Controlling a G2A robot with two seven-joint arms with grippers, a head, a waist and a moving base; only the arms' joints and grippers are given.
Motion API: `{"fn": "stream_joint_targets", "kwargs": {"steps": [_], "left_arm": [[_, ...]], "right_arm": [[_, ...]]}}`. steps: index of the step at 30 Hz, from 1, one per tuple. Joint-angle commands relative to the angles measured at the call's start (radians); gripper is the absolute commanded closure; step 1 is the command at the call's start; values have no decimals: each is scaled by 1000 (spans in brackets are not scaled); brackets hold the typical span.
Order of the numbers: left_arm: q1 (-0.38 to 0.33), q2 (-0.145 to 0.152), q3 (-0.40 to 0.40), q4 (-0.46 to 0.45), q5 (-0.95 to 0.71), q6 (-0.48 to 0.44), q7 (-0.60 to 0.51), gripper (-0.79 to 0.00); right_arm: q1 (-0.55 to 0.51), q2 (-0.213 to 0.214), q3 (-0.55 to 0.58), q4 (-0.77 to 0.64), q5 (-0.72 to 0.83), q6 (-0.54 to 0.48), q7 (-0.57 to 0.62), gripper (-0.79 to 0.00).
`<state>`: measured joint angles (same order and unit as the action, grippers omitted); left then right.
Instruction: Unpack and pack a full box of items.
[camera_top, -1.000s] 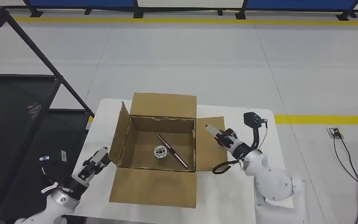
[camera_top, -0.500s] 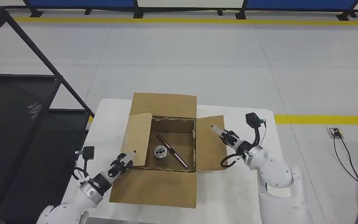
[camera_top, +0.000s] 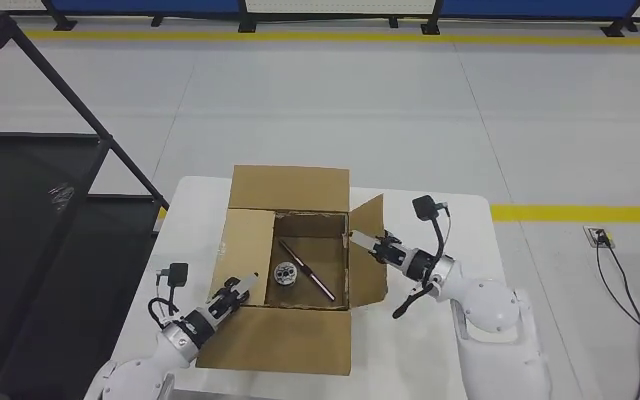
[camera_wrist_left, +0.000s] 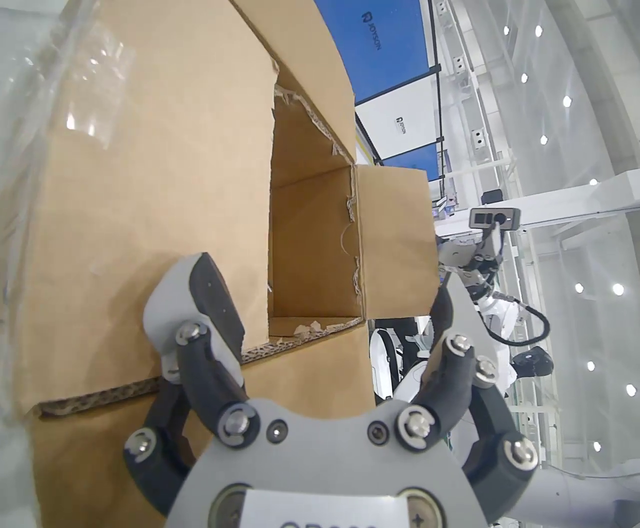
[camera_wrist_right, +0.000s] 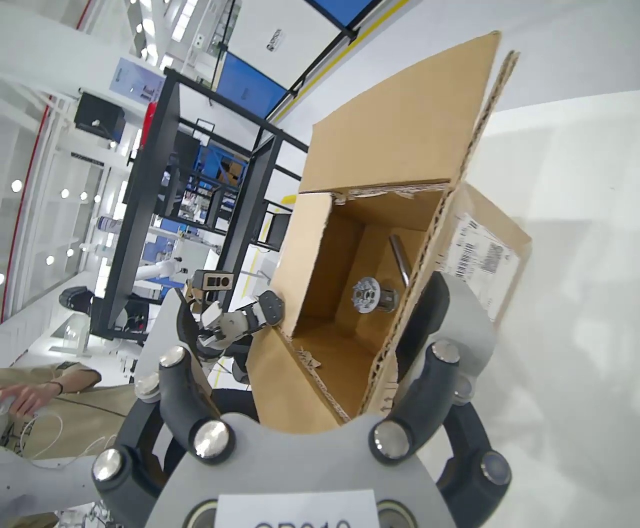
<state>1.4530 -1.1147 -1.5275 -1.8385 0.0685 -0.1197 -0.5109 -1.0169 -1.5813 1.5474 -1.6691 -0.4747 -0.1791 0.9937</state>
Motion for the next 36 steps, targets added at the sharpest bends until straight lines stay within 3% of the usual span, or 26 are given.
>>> {"fn": "stream_joint_targets", "kwargs": {"steps": [1, 11, 26, 36], "left_arm": [[-1, 0, 4, 3, 2, 1, 3, -785], [7, -1, 1, -6, -12, 0, 18, -785], [23, 0, -15, -24, -34, -5, 33, -785], [36, 1, -37, -37, -44, -8, 38, -785]], "right_arm": [[9, 0, -41, -10, -12, 13, -21, -785], [69, -2, -188, 16, -80, 87, -149, -785], [178, -14, -354, 274, -175, 163, -337, -785], [219, -19, -417, 349, -215, 187, -369, -785]]}}
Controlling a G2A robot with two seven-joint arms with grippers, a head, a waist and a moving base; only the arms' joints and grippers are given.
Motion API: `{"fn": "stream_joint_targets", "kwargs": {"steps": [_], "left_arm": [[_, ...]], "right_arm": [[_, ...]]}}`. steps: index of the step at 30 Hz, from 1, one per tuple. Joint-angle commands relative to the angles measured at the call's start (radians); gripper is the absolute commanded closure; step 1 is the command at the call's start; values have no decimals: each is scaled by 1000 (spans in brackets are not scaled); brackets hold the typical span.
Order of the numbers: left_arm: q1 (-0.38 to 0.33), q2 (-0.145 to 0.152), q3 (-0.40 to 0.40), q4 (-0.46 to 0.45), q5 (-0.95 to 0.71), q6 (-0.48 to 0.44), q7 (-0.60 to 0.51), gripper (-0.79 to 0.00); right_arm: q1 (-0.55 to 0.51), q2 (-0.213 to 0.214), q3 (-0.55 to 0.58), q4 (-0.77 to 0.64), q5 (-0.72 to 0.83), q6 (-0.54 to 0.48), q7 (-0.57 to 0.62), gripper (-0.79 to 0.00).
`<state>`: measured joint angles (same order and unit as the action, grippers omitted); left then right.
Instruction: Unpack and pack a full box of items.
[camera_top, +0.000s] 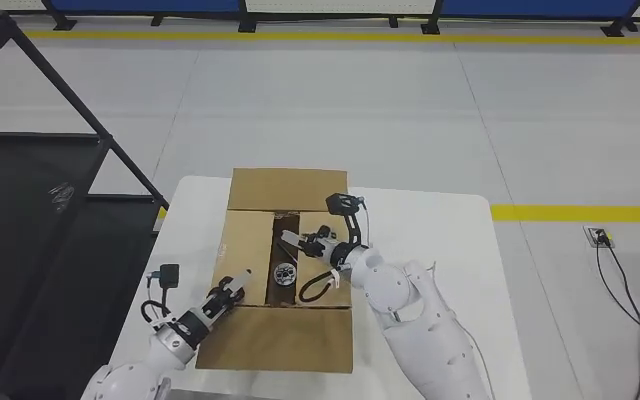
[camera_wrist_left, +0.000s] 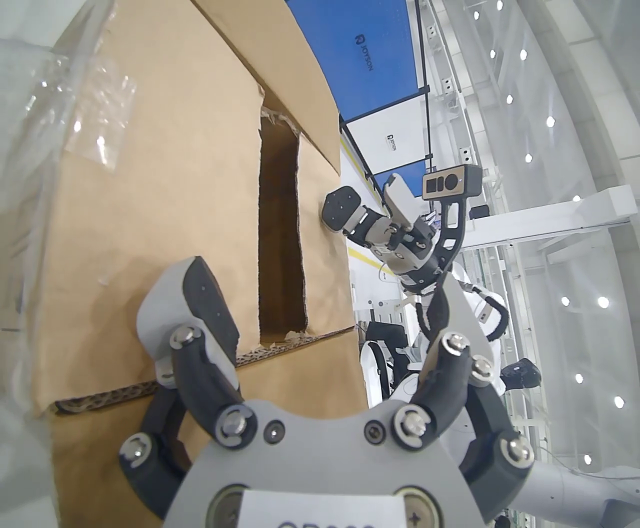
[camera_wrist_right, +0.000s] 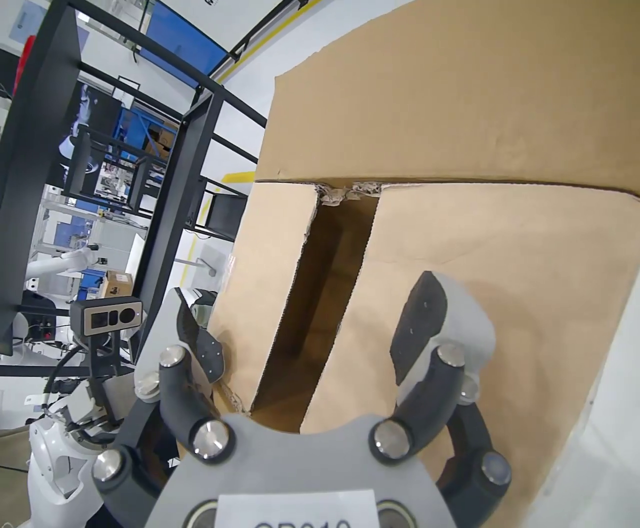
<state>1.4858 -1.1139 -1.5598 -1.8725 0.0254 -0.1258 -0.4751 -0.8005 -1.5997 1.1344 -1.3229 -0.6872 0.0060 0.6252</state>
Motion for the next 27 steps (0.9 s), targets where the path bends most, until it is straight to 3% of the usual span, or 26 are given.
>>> {"fn": "stream_joint_targets", "kwargs": {"steps": [1, 8, 14, 21, 27], "left_arm": [[7, 1, -11, -9, -3, -5, 3, -785], [71, 7, -122, -62, -56, -52, 15, -785], [130, 21, -261, -22, -95, -80, -88, -785], [160, 43, -340, 118, -106, -124, -341, -785], [143, 62, -327, 198, -120, -192, -591, -785]], "right_arm": [[5, 0, -7, 5, -3, 1, -3, -785], [8, 3, -7, -29, 2, -5, -11, -785], [-11, 12, 24, -109, 1, 5, -25, -785], [-18, 25, 76, -148, -11, 31, -34, -785], [6, 30, 99, -115, -49, 105, -65, -785]]}}
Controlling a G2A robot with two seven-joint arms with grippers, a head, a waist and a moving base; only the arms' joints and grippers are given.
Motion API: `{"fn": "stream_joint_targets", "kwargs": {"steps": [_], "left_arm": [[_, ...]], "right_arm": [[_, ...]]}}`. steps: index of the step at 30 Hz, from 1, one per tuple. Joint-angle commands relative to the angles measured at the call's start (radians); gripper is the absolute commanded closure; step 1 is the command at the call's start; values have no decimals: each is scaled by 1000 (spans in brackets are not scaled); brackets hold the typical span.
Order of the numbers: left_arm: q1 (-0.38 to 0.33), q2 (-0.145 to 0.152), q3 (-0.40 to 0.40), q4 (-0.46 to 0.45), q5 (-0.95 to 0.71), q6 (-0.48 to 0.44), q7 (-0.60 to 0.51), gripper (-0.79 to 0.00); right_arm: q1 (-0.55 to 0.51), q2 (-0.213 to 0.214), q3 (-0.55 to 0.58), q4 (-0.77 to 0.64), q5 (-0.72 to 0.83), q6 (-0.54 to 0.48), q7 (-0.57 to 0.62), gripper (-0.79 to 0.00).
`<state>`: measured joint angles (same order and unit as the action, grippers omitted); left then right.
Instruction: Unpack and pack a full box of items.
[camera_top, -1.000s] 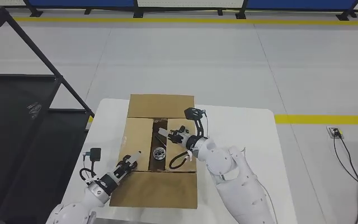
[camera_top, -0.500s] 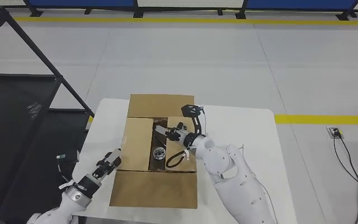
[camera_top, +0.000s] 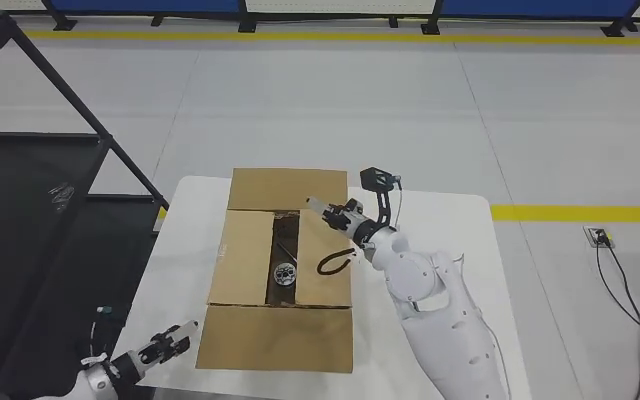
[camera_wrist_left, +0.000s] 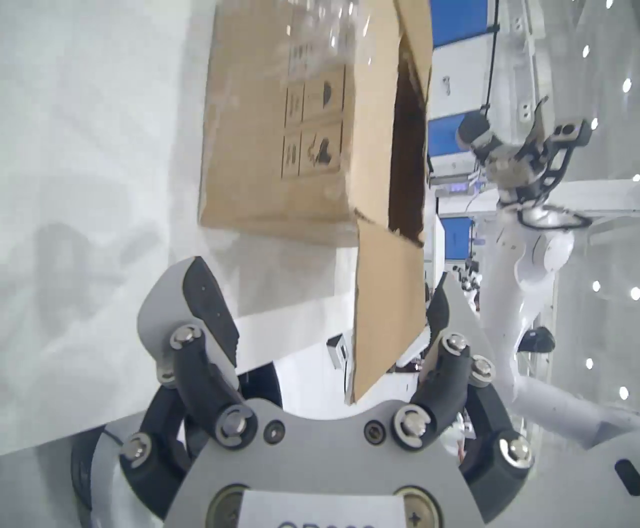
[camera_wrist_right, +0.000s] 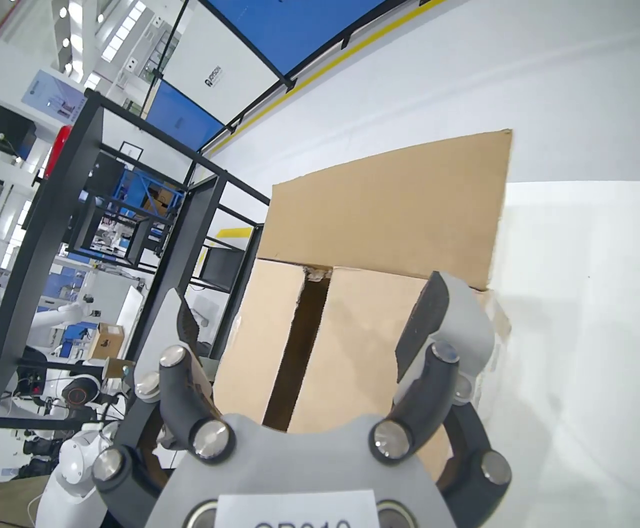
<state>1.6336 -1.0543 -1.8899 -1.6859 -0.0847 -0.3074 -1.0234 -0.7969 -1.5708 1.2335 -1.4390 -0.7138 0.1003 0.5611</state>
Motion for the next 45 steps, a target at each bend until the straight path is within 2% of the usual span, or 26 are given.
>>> {"fn": "stream_joint_targets", "kwargs": {"steps": [1, 8, 11, 14, 17, 27, 35, 39, 45], "left_arm": [[-8, 6, 8, 17, -10, -20, -78, -785], [-25, 23, 43, 36, -38, -115, -262, -785], [-40, 28, 56, 44, -90, -120, -295, -785], [-51, 31, 65, 38, -132, -114, -304, -785], [-50, 33, 72, 20, -162, -111, -302, -785], [-35, 40, 78, -22, -276, -87, -284, -785], [-20, 44, 72, -35, -316, -69, -228, -785], [-13, 40, 77, -54, -282, -44, -90, -785], [-11, 35, 105, -81, -286, -12, 17, -785]], "right_arm": [[3, 1, 0, 1, -23, 11, -1, -785], [-1, 1, 2, 2, -20, 13, -7, -785], [-7, -1, 25, 37, 21, 45, -70, -785], [25, -5, 34, 124, 52, 55, -135, -785], [73, -9, 40, 230, 92, 21, -181, -785], [252, -40, 20, 628, 276, -164, -289, -785], [356, -56, 25, 837, 426, -343, -222, -785], [389, -53, 47, 903, 483, -415, -173, -785], [414, -43, 79, 959, 555, -509, -117, -785]]}}
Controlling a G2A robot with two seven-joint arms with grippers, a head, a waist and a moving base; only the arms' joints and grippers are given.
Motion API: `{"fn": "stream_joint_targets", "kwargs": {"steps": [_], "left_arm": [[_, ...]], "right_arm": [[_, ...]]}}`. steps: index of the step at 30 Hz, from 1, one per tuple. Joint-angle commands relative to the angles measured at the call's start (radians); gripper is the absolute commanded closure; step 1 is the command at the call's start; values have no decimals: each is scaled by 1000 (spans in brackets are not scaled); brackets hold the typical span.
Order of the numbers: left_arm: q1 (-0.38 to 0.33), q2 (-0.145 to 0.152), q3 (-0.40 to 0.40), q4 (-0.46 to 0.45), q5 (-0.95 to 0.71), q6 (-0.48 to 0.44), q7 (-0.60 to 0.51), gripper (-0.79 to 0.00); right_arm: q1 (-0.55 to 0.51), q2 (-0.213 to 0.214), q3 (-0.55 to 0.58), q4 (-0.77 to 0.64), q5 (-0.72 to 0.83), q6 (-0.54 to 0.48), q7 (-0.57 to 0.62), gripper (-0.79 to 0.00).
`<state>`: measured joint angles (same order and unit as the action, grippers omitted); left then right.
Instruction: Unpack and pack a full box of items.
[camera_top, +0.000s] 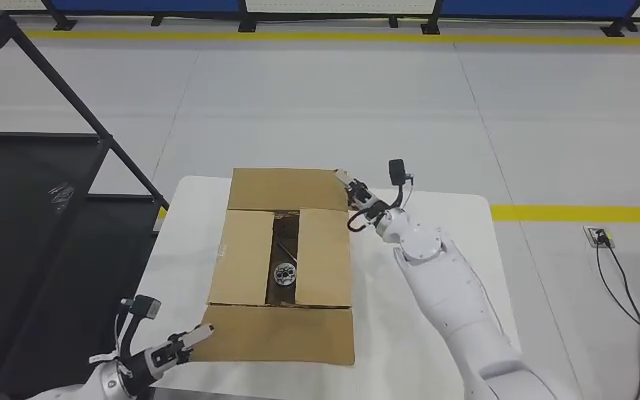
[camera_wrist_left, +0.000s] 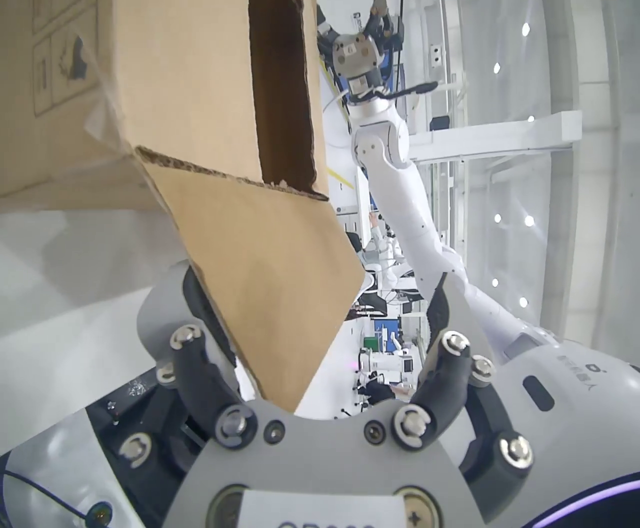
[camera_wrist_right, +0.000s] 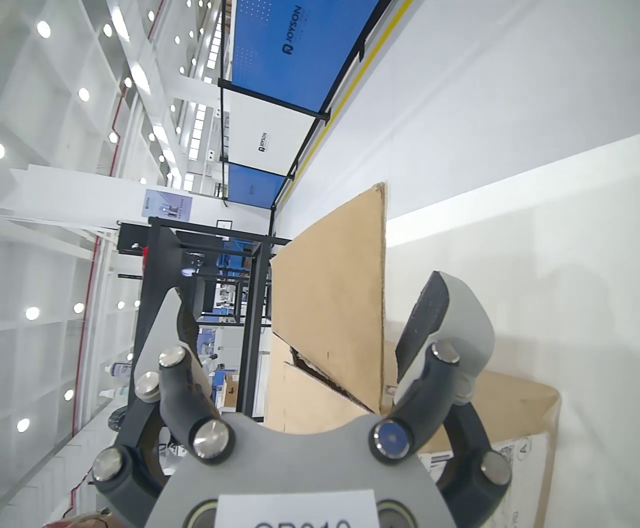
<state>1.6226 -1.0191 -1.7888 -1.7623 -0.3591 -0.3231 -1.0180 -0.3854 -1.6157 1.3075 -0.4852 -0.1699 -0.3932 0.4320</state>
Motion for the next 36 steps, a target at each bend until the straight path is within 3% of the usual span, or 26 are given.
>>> {"fn": "stream_joint_targets", "kwargs": {"steps": [1, 15, 25, 30, 36], "left_arm": [[0, -1, 4, -7, -20, 7, 22, -785], [-15, -7, 22, -59, -78, 76, 171, -785], [-43, -18, 86, -110, 24, 136, 371, -785], [-62, -24, 127, -113, 99, 160, 464, -785], [-80, -31, 182, -114, 171, 167, 537, -785]], "right_arm": [[3, 4, 10, 8, 22, -31, 23, -785], [-17, 44, 78, -31, 166, -180, 244, -785], [-99, 75, 84, -250, 166, -191, 385, -785], [-163, 91, 76, -419, 146, -95, 451, -785], [-217, 106, 55, -576, 102, 111, 512, -785]]}}
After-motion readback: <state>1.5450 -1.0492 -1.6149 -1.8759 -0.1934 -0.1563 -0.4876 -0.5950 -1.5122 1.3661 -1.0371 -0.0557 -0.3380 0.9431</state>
